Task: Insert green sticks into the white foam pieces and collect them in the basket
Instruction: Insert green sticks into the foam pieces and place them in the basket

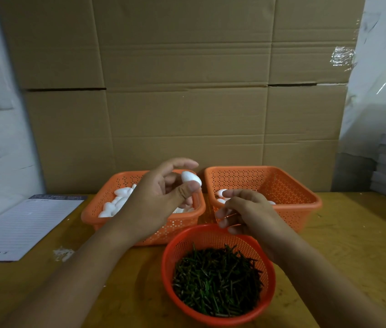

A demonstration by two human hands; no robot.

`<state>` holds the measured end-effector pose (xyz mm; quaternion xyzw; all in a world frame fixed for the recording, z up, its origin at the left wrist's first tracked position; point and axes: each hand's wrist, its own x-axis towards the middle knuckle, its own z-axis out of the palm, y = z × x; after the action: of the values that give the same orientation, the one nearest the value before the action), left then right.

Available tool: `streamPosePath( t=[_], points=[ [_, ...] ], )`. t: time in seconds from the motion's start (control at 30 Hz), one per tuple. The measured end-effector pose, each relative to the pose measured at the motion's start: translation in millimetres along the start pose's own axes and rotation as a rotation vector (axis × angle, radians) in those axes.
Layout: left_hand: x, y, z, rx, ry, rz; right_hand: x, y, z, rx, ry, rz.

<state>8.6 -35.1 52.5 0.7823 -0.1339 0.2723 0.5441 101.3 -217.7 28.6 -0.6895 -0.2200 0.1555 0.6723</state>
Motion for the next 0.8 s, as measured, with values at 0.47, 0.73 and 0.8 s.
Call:
streamPosePath(
  t=[0.47,0.73,0.8],
  points=[
    [2,15,-1,-0.571,0.021,-0.321,0,0,1,-0.005,-0.004,-0.004],
    [0,12,-3,-0.469,-0.034,-0.256,1,1,0,-0.009,-0.012,-0.005],
    [0,12,-2,-0.453,-0.041,-0.239,1,1,0,-0.010,-0.014,-0.004]
  ],
)
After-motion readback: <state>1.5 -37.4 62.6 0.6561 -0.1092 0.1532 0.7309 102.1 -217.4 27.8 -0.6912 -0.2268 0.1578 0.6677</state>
